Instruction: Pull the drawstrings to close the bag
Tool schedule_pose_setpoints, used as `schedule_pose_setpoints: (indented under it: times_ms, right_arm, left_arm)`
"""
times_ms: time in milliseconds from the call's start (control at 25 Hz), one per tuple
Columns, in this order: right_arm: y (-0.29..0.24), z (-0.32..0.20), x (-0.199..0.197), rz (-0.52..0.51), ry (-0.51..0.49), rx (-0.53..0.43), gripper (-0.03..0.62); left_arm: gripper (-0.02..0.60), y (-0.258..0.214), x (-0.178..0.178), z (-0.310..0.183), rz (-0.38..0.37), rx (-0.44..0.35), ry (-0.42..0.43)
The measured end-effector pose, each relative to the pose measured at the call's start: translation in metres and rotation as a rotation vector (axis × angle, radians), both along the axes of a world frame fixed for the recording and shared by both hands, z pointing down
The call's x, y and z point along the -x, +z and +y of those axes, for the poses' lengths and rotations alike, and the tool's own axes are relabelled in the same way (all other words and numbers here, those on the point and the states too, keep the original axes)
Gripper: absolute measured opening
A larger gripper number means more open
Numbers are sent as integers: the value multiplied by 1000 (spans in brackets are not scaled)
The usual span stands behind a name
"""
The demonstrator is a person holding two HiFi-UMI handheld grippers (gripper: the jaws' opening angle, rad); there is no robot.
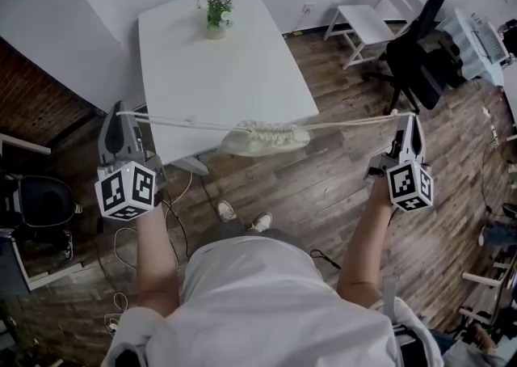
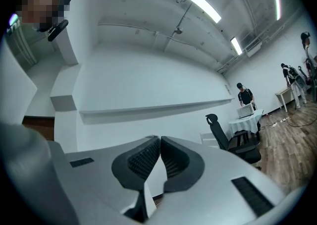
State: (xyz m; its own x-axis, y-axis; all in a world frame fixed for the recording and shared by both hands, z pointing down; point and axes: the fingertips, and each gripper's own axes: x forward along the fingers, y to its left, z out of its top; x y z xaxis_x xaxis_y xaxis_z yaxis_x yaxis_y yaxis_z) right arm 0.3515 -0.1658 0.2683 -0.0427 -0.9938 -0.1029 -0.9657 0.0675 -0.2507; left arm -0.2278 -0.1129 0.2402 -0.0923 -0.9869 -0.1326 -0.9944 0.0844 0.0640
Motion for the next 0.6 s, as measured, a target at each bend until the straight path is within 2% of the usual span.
schedule_pose_setpoints:
  times_ms: [240,400,600]
  right_arm:
    - [-16,-1,26,19,-86,-32,38]
    - [-26,-1,44,29,-142,-50,38]
    - [-31,0,67,139,-172,-60,38]
  left_arm:
    - [17,-5,-41,-5,-37,-7,78]
    - [17,-9,-59,-8,-34,-18,126]
    - [17,-16,-66,-6,-43,-26,132]
